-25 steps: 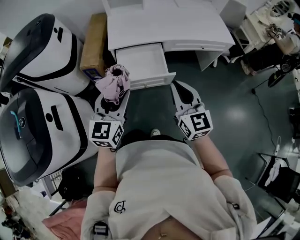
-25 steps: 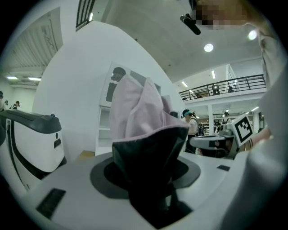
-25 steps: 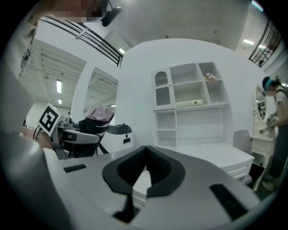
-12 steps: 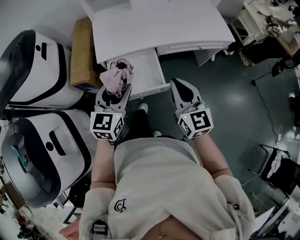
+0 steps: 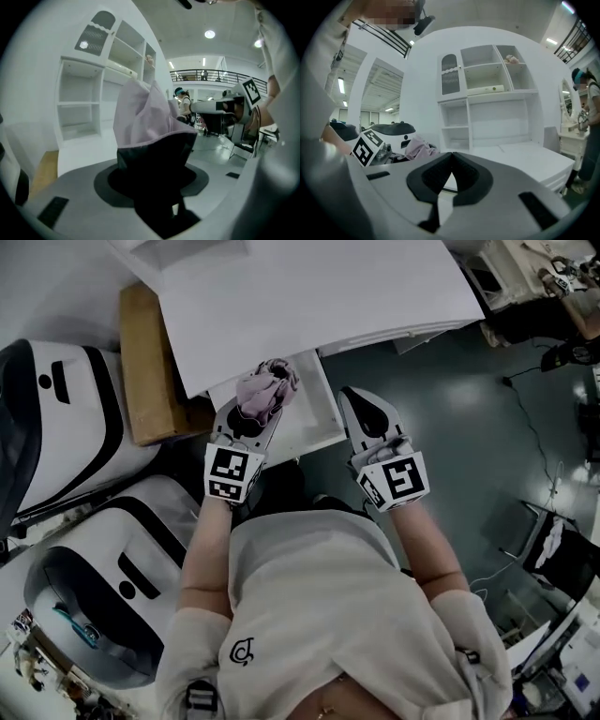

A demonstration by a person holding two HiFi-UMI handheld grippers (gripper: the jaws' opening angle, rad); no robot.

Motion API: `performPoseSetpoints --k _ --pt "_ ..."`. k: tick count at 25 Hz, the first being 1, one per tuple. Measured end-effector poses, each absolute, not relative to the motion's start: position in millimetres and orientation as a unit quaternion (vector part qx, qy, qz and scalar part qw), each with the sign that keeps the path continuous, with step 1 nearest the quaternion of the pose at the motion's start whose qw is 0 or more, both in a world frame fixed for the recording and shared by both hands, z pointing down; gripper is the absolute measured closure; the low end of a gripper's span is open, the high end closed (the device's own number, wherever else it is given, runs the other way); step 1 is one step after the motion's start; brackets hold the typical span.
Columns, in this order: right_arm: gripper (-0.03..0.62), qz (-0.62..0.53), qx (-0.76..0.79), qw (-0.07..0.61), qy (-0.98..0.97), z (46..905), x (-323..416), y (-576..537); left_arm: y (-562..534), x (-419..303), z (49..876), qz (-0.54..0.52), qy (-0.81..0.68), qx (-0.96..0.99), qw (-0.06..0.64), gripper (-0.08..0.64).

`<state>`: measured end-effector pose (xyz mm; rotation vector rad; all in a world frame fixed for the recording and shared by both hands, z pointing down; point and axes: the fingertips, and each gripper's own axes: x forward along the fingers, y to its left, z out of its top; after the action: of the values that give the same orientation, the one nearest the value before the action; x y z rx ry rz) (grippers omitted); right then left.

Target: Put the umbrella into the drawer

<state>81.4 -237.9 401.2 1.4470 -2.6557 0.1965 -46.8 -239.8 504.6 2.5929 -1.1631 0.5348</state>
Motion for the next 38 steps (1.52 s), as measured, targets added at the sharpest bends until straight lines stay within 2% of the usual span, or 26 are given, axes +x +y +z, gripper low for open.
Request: performPoseSetpoints --k 11,23,38 --pt "0.586 0.098 0.499 0.113 -0.854 475 78 -293 -268 -20 638 0.267 -0.297 0.892 0.21 0.331" --pt "0.586 0.154 0.471 0.153 -0.855 548 89 -316 -256 -2 764 0.359 -0.26 0.847 0.292 0.331" --pt "0.586 0.181 0.445 0.155 -0.863 580 97 -320 -235 -2 840 0.448 -0.23 0.794 0.342 0.32"
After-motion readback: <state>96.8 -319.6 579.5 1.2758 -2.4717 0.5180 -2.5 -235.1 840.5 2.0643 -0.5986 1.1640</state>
